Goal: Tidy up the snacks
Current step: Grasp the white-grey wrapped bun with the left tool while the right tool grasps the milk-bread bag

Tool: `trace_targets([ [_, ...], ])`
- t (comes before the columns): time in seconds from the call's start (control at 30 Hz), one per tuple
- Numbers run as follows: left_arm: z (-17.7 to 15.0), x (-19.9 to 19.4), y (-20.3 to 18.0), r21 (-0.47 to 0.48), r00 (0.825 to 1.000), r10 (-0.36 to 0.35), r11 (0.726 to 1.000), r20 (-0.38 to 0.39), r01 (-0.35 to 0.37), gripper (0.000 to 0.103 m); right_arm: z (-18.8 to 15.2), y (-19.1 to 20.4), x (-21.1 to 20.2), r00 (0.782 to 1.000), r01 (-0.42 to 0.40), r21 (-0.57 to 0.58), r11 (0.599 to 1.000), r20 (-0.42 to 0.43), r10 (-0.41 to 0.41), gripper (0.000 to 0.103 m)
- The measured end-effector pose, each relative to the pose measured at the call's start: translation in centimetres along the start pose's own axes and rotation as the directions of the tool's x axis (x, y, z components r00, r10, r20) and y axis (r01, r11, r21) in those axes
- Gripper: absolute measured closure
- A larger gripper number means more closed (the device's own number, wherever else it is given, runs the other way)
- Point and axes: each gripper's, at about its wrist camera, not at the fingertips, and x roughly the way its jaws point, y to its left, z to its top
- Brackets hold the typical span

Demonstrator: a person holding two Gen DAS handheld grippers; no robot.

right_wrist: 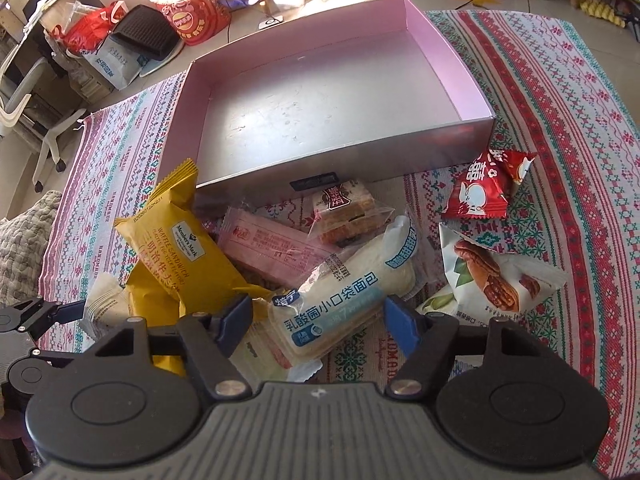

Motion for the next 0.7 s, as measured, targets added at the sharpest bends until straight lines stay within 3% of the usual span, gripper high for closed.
trace_targets([
  [0.2, -0.2, -0.6, -0.5, -0.012, 1.0, -0.003, 1.0, 0.013, 0.003, 0.046, -0.3, 0.0, -0.3, 1.0, -0.009, -0.011, 1.0, 0.003, 0.009, 0.069],
  [0.4, -0.6, -1.4, -0.2, -0.059, 1.0, -0.014, 0.998, 0.022, 0.015, 0.048, -0.5, 0.1, -0.7, 1.0, -0.015, -0.031, 0.999, 0.014, 0.015, 0.093],
  [0.7, -0.9, -2.6, 0.5, -0.113, 0.999, -0.021, 0.993, 0.047, 0.026, 0.048, -0.5, -0.4, -1.5, 0.999, -0.036, -0.042, 0.998, 0.022, 0.037, 0.1],
])
